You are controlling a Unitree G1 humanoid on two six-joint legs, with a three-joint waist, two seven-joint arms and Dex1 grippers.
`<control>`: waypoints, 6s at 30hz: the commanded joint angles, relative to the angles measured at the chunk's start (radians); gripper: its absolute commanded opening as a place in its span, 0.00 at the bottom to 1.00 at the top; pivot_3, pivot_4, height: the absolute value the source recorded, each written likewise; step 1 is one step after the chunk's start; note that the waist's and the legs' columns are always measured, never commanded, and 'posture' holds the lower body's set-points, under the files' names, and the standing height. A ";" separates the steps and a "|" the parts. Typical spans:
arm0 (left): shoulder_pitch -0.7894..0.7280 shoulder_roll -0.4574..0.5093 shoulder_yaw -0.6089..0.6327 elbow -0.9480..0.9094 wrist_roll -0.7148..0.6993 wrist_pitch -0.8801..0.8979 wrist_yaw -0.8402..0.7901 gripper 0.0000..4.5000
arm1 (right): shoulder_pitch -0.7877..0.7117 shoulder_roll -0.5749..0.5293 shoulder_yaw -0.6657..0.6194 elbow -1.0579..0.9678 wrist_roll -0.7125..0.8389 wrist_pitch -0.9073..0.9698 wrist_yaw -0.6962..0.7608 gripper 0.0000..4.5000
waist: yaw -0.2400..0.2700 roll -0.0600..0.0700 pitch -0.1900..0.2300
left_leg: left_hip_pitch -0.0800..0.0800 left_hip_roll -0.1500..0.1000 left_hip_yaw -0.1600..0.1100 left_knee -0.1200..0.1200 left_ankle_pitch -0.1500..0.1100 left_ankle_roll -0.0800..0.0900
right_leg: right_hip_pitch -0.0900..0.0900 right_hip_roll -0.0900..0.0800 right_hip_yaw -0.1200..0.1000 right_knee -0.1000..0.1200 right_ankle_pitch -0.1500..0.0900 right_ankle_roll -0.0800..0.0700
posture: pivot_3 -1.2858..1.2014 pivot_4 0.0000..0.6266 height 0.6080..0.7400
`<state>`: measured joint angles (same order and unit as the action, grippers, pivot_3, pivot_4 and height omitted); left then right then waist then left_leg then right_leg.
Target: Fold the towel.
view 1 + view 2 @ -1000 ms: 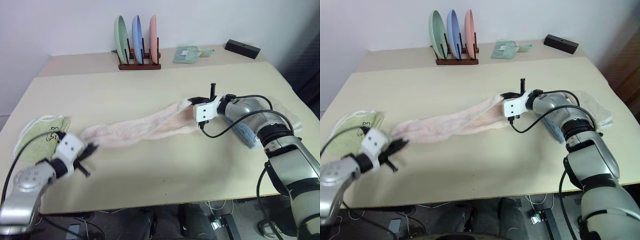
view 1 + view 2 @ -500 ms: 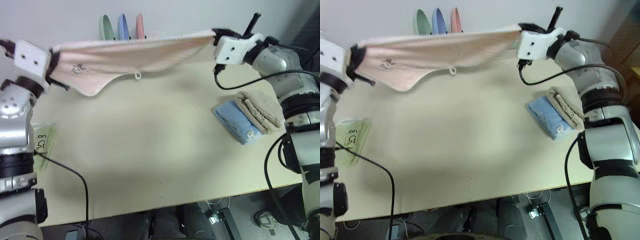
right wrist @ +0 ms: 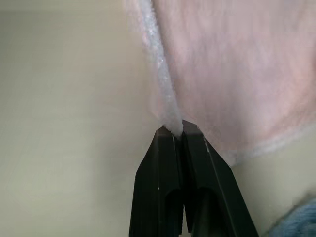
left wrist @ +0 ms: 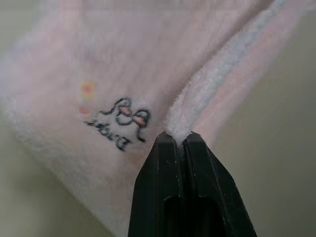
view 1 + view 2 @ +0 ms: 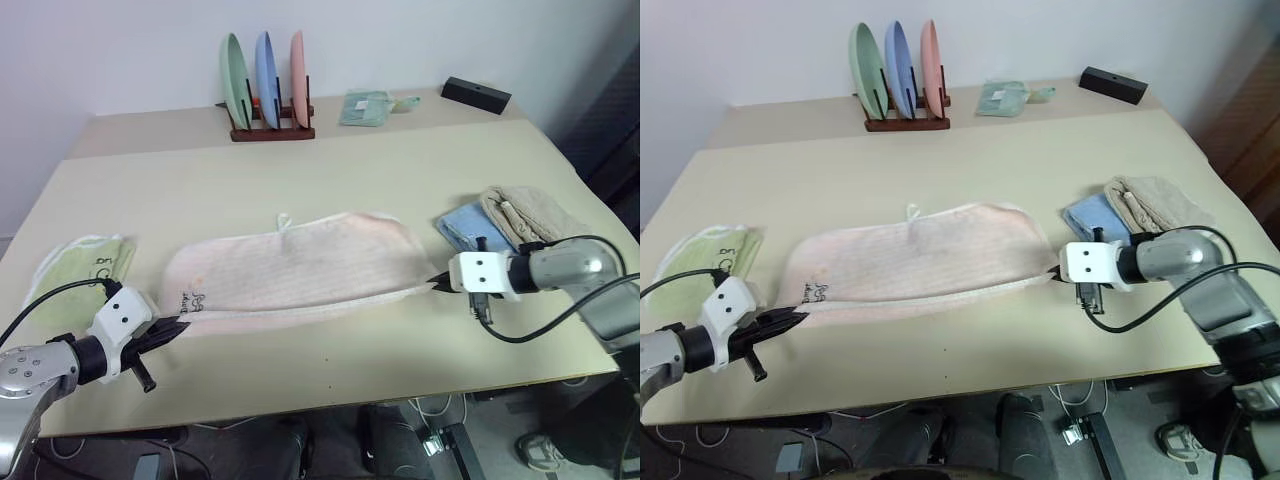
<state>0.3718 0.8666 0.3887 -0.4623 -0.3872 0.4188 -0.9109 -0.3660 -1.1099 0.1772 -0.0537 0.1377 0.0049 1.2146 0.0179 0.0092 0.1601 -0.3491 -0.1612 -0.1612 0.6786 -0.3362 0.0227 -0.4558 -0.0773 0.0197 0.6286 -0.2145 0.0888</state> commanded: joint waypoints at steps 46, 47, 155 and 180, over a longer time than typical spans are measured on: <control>-0.471 -0.177 -0.039 0.430 0.163 -0.165 0.386 0.97 | -0.402 0.312 -0.093 0.608 -0.233 -0.188 -0.396 0.86 | -0.015 -0.003 0.001 | -0.007 0.000 0.002 0.001 0.001 -0.005 | -0.010 0.000 -0.001 0.002 0.001 0.002 | 0.52 0.24 1.00; -0.458 -0.186 -0.026 0.398 0.157 -0.167 0.396 0.97 | -0.353 0.310 -0.138 0.514 -0.161 -0.084 -0.364 0.86 | -0.013 -0.003 0.001 | -0.007 0.000 0.002 0.002 0.001 -0.005 | -0.010 0.000 -0.001 0.002 0.001 0.002 | 0.52 0.24 1.00; -0.252 -0.341 -0.362 -0.023 0.030 -0.041 0.263 0.98 | -0.256 0.740 0.042 0.100 0.056 0.453 -0.559 0.01 | -0.002 -0.006 -0.004 | -0.006 0.001 0.004 0.002 0.001 -0.004 | -0.007 0.001 -0.001 -0.002 0.004 0.004 | 0.52 0.24 1.00; -0.001 -0.575 -0.093 -0.239 -0.271 0.188 0.615 1.00 | -0.236 0.716 0.011 0.020 0.025 0.254 -0.423 0.99 | -0.004 -0.006 -0.005 | -0.004 0.001 0.004 0.002 0.001 -0.004 | -0.006 0.001 0.000 -0.002 0.004 0.004 | 0.52 0.24 1.00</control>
<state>0.3631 0.3183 0.2461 -0.6573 -0.5852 0.5728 -0.3592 -0.5753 -0.3873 0.1956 0.0049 0.1695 0.2931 0.7843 0.0135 0.0033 0.1552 -0.3533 -0.1599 -0.1567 0.6804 -0.3356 0.0184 -0.4620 -0.0763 0.0195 0.6266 -0.2102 0.0928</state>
